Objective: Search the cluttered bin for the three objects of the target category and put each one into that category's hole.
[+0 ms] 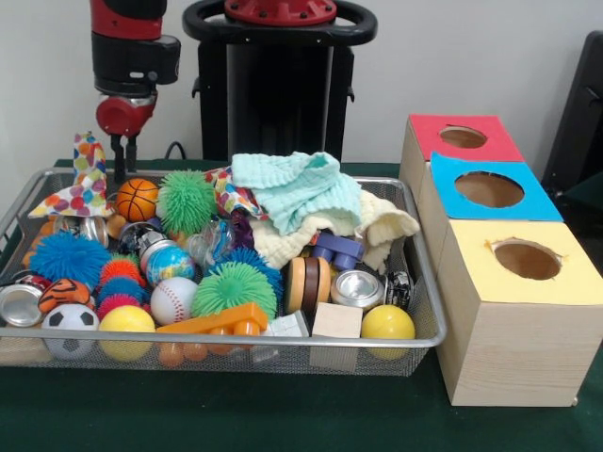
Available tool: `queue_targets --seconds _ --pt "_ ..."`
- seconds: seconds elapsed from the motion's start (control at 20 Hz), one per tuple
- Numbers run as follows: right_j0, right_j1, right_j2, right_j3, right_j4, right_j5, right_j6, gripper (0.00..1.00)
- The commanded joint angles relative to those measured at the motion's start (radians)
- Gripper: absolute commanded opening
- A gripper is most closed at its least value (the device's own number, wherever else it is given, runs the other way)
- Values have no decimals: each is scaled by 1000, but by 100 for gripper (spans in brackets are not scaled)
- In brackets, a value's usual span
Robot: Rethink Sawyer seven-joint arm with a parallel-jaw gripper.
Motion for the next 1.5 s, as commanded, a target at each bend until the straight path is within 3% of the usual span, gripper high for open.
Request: queue_targets --seconds 0.05,0.3,0.5,0.75,1.0,1.1,1.25,1.5 --pt "-55 -16 102 99 -71 -19 120 100" --pt "-101 -35 136 119 -89 -38 140 100" --pt "-151 -122 162 173 -87 13 140 100" --pt "-247 -236 188 214 -116 102 72 100" --pt "-321 -288 197 256 -148 120 46 100" --pt "-321 -265 181 277 -170 64 66 100" --pt "-302 -151 134 276 -207 -82 110 100" --pt "-285 -58 65 277 -240 -203 150 100"
